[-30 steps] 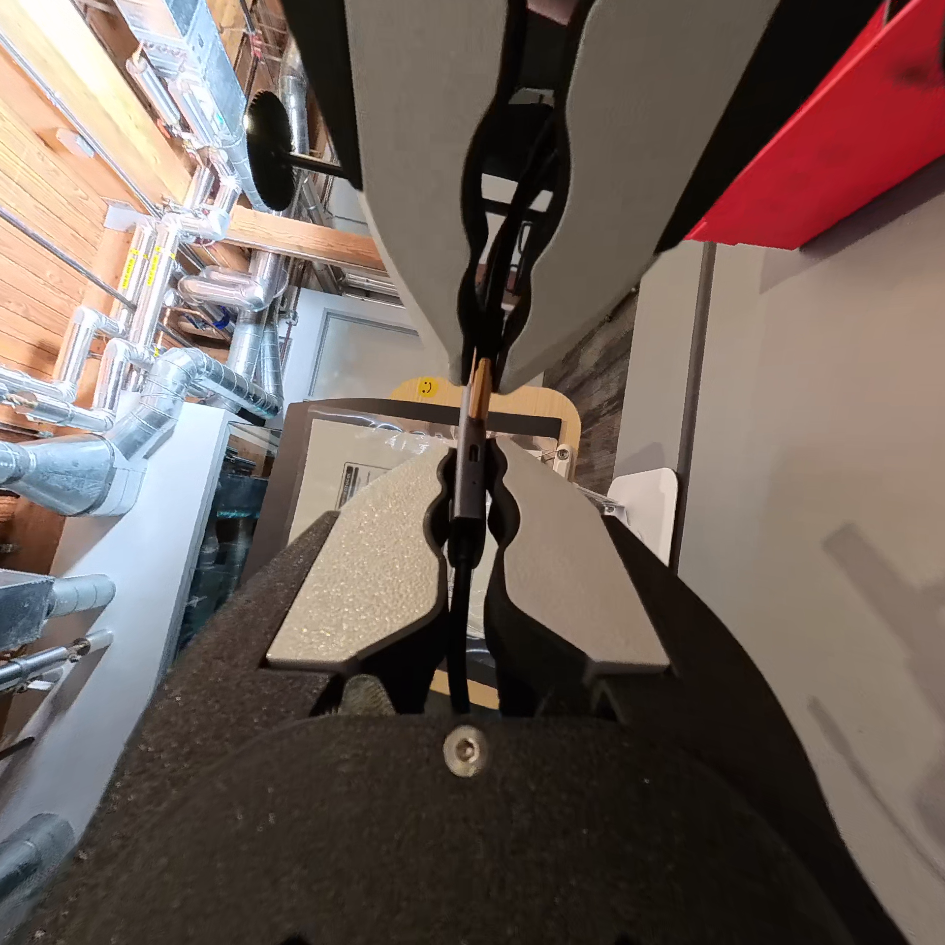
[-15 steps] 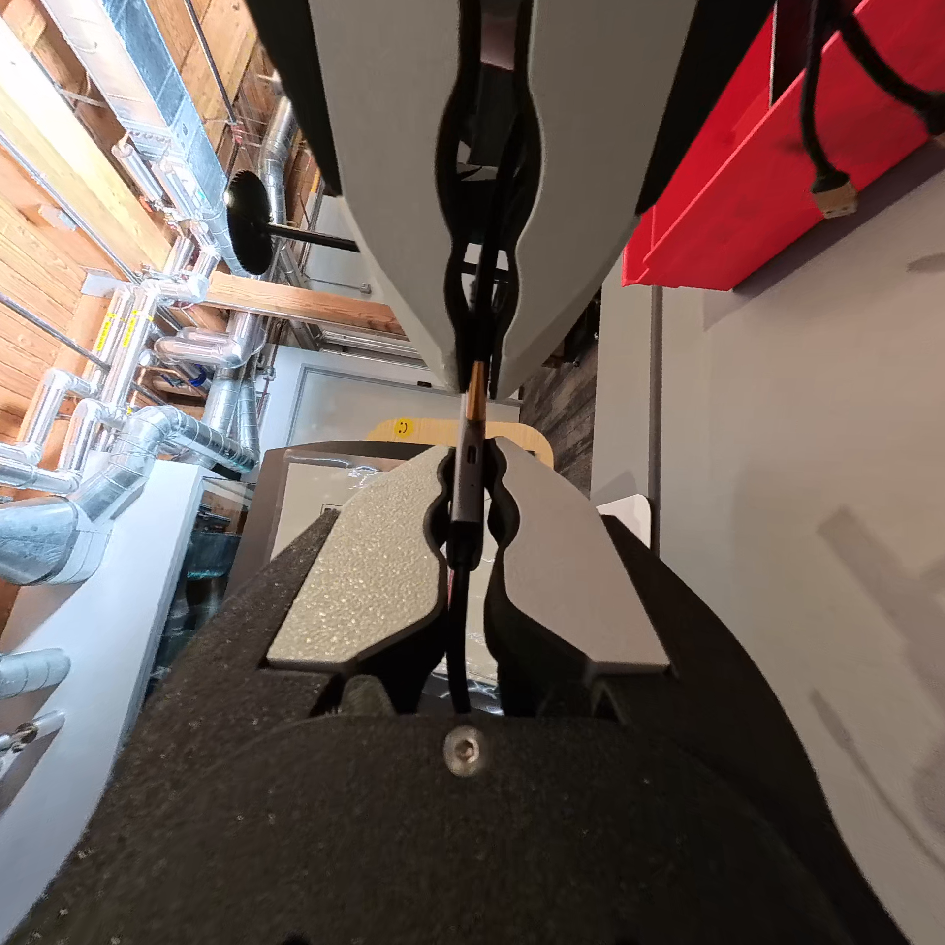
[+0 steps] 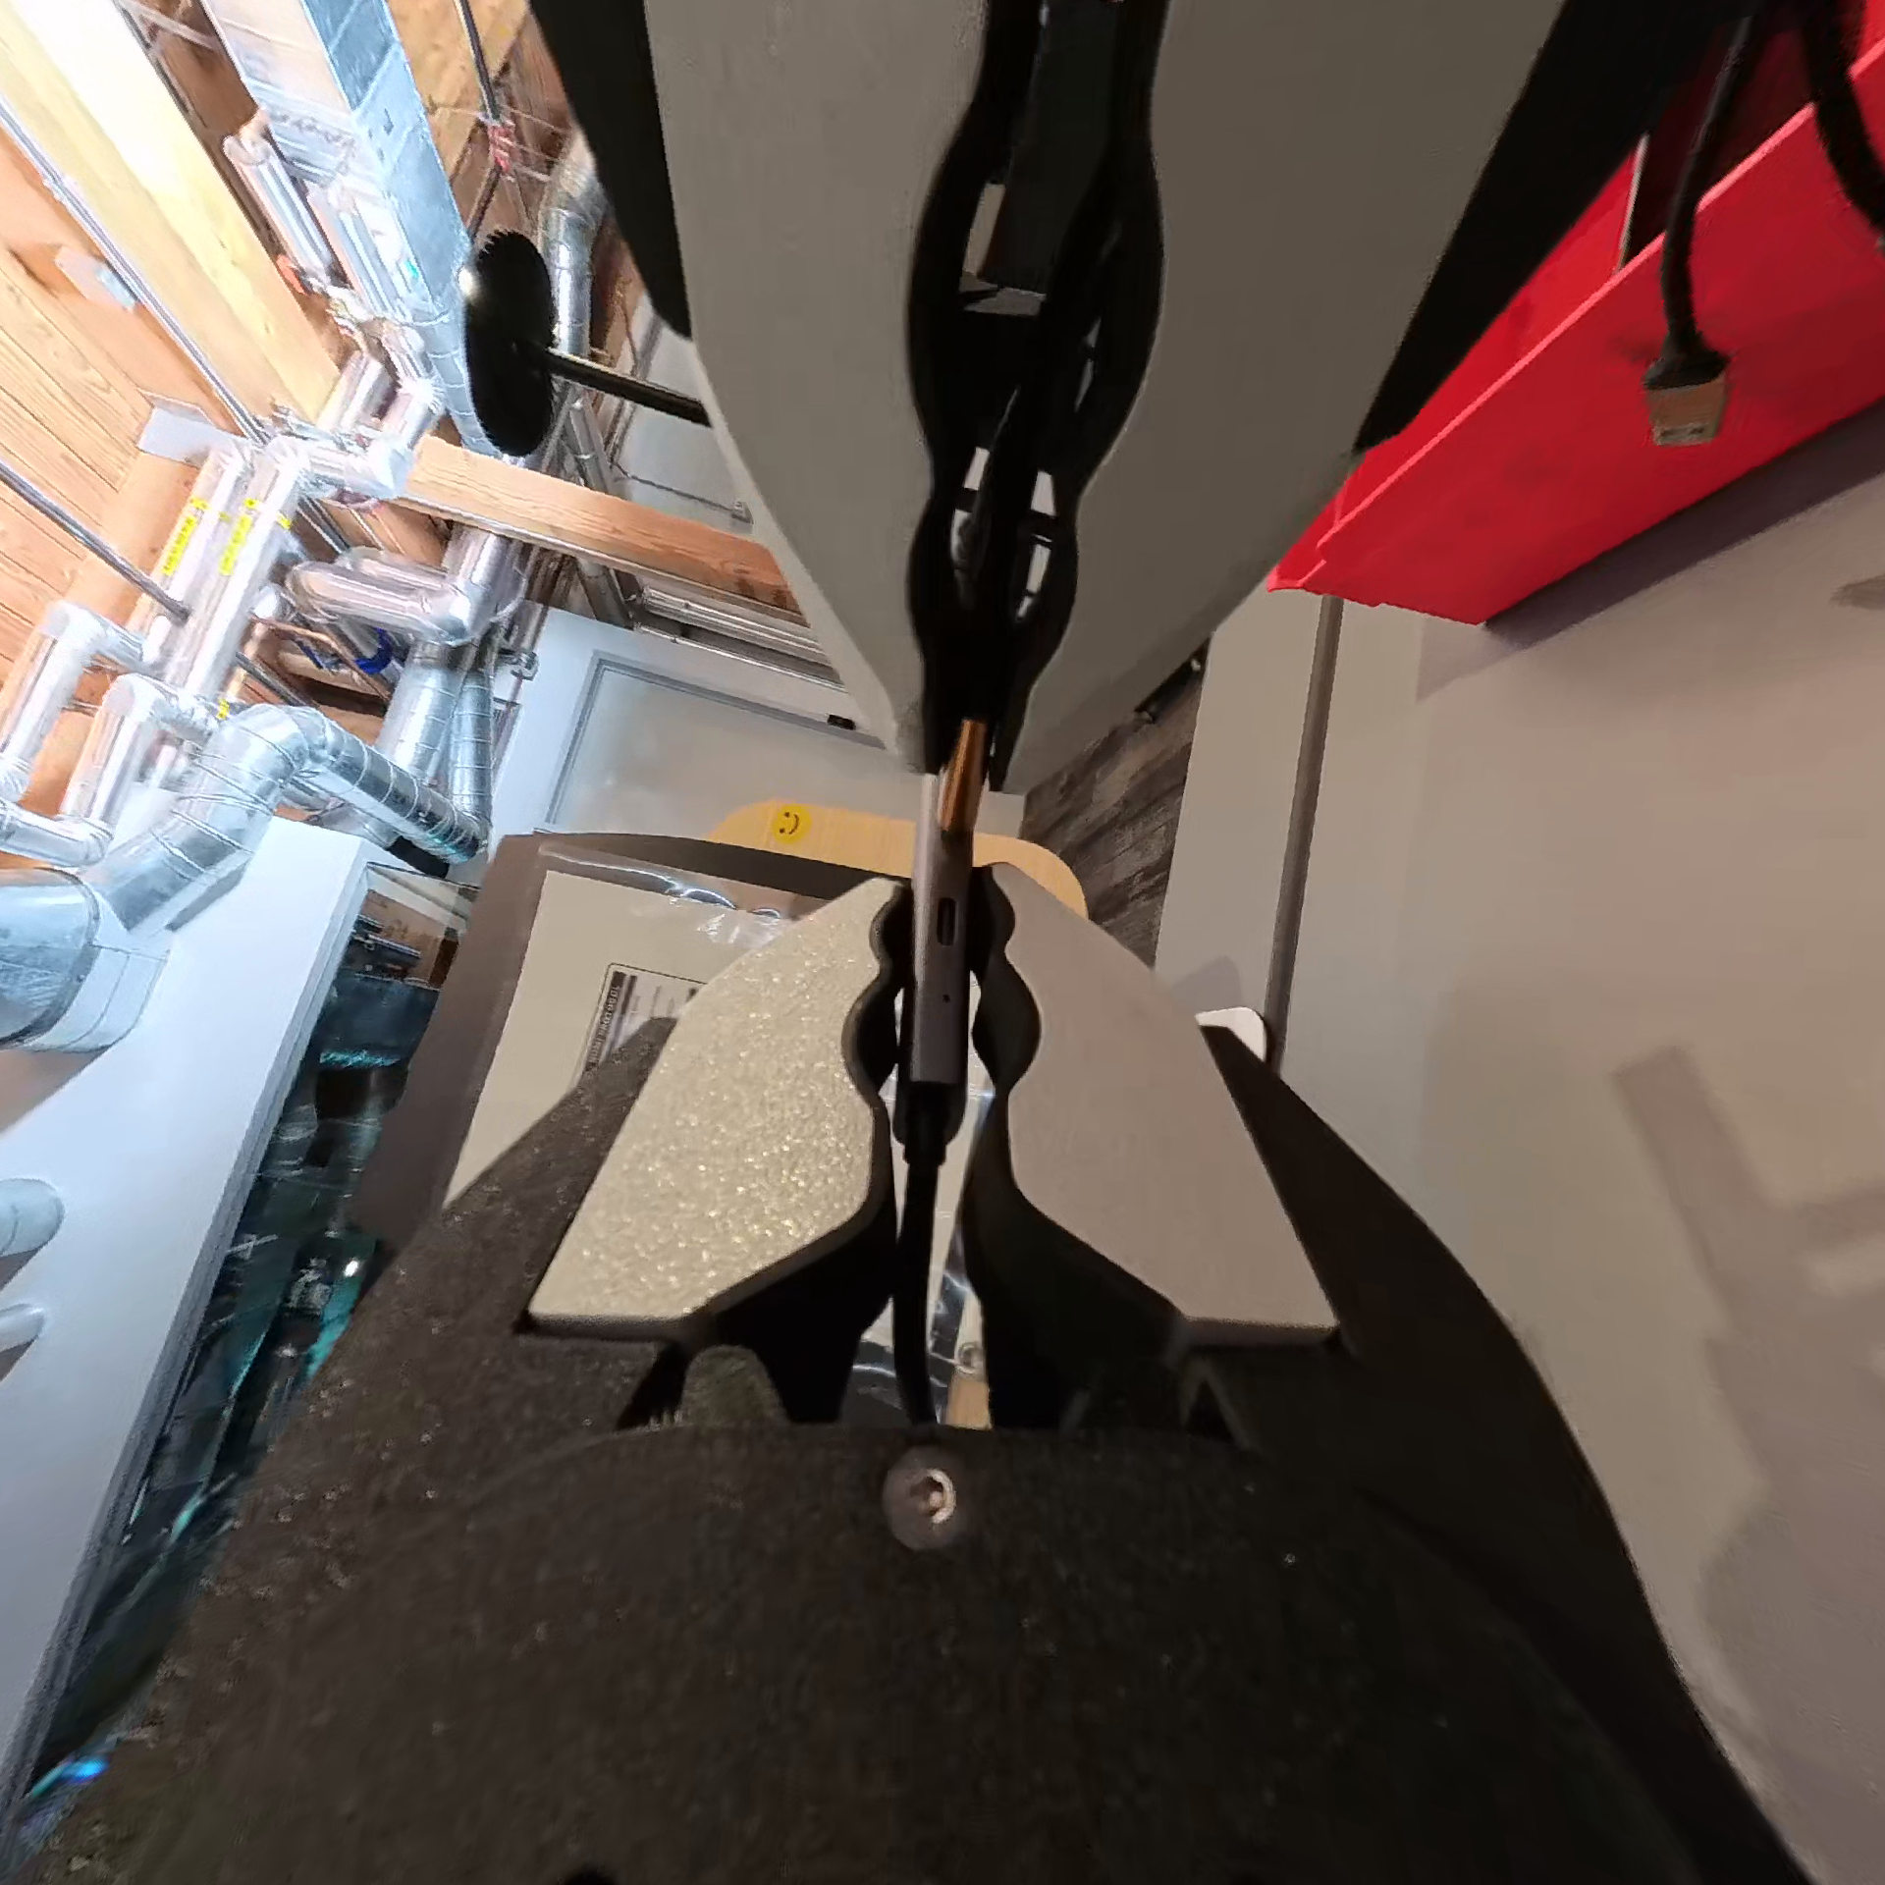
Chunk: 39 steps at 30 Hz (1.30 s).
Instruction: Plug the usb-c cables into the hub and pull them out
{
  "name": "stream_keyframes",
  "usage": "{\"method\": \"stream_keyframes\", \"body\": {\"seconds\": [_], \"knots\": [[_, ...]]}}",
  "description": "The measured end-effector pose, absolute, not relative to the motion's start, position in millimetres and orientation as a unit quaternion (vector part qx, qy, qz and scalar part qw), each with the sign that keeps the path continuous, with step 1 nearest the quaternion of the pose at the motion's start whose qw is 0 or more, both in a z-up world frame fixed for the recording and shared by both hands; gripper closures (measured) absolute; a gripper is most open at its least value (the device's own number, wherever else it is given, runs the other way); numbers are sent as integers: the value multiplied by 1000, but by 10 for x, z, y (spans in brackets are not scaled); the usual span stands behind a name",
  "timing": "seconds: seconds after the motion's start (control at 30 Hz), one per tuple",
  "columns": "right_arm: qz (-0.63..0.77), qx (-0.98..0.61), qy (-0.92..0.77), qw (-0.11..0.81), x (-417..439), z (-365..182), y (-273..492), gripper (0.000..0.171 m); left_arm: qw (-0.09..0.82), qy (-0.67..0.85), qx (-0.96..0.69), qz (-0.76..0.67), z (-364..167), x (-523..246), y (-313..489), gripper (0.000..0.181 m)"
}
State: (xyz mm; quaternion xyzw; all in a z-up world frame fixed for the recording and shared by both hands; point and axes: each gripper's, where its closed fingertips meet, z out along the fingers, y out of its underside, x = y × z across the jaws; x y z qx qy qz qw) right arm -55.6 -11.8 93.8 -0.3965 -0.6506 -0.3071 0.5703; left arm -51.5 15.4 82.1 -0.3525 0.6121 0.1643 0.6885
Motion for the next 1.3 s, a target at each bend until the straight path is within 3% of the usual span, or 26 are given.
{"method": "stream_keyframes", "body": {"seconds": [0.03,0.77,1.0,1.1,1.23,1.3], "knots": [[-311,-396,-651,568,-549,941,-127,162,688,612,-354,163,824,-510,146,171],[-366,-378,-654,543,-534,1038,-377,163,692,619,-352,119,931,-458,-52,170],[-358,-332,-625,609,-585,1222,-334,162,702,577,-397,128,1124,-561,-70,169],[-390,-305,-606,622,-588,1197,-155,163,667,584,-459,54,1054,-630,-19,154],[-412,-270,-591,639,-613,1132,-9,163,594,571,-556,-110,1034,-826,-65,120],[-425,-250,-585,645,-662,1095,29,163,563,549,-583,-203,1080,-845,-129,116]]}}
